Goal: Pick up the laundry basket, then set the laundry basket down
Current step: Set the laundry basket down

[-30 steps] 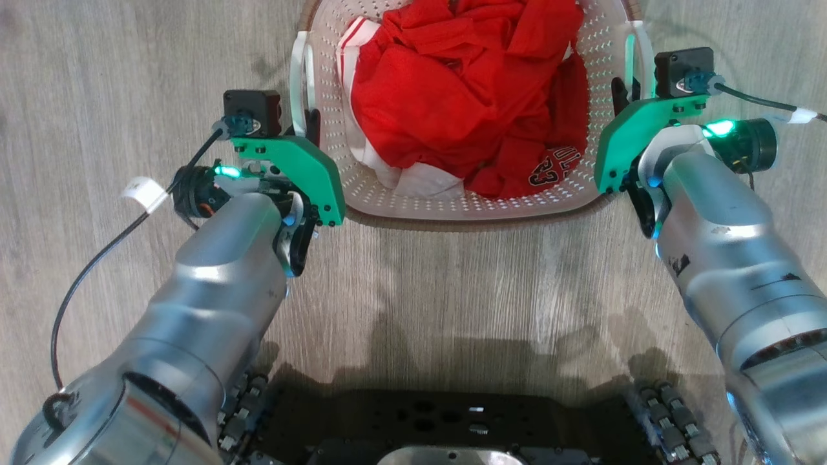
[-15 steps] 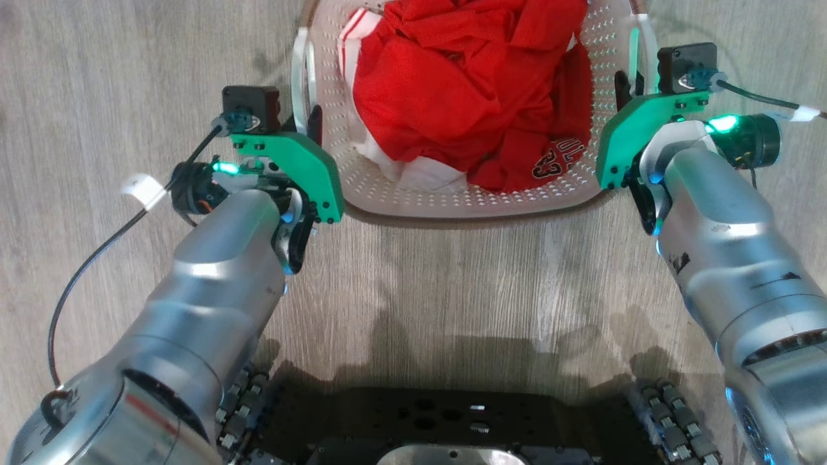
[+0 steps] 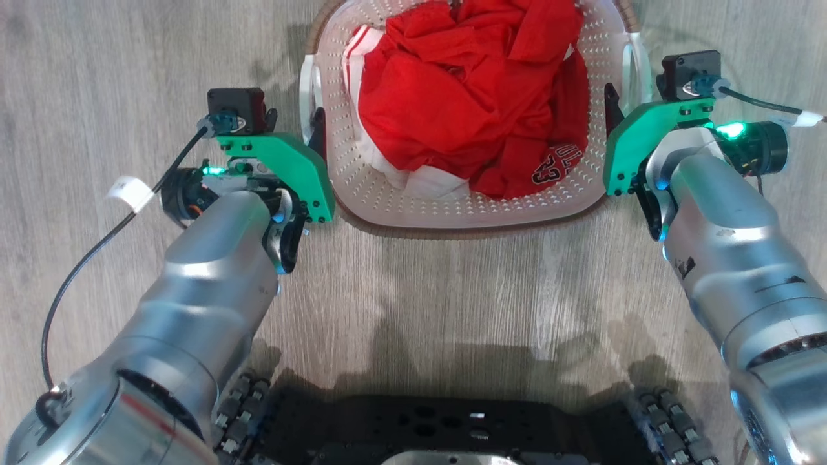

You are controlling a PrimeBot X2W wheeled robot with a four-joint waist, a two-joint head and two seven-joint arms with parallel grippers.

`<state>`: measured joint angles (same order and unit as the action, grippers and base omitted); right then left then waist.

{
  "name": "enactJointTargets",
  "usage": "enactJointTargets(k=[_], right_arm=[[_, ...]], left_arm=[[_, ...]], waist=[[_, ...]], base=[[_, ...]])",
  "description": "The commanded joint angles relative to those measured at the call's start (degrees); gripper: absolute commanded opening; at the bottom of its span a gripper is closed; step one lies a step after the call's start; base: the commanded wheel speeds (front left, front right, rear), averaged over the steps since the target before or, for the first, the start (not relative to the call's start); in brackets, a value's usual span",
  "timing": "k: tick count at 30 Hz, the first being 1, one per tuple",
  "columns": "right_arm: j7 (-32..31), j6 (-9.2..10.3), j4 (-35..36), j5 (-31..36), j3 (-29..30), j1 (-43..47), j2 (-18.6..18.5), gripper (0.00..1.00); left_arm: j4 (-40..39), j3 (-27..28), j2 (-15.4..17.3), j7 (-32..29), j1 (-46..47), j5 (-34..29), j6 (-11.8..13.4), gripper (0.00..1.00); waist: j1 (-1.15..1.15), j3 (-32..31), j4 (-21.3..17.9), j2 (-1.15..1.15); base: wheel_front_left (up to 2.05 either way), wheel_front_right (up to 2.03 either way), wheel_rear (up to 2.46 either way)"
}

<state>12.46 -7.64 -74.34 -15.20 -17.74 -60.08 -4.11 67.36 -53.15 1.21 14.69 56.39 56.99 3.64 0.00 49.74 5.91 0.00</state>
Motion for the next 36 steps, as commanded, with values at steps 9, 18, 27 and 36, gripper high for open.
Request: enactJointTargets(k=[9, 18, 27, 36], right_arm=[[1.8, 0.15, 1.1, -1.6, -2.1, 3.3, 1.2, 1.0], [2.5, 0.15, 4.7, -2.5, -1.8, 5.7, 1.2, 1.0], [2.5, 0.15, 16.3, -0.3, 1.4, 13.3, 1.2, 1.0], [2.5, 0.15, 28.0, 1.6, 6.3, 22.5, 1.2, 1.0]], left_arm=[[-0.9, 5.2, 1.8, 0.3, -1.7, -2.8, 0.8, 1.0], [-8.2, 14.1, 3.6, 0.3, -6.6, -10.0, 1.2, 1.0], [-20.8, 28.1, 3.7, 0.3, -18.2, -22.1, 1.4, 1.0], [-32.9, 38.3, 2.4, 0.3, -30.8, -33.8, -0.4, 1.0]], waist=[[0.0, -4.7, -0.6, 0.0], [0.0, -11.6, -1.8, 0.0], [0.0, -21.8, -3.4, 0.0], [0.0, -31.9, -4.7, 0.0]], base=[[0.0, 0.0, 0.0], [0.0, 0.0, 0.0], [0.0, 0.0, 0.0], [0.0, 0.0, 0.0]])
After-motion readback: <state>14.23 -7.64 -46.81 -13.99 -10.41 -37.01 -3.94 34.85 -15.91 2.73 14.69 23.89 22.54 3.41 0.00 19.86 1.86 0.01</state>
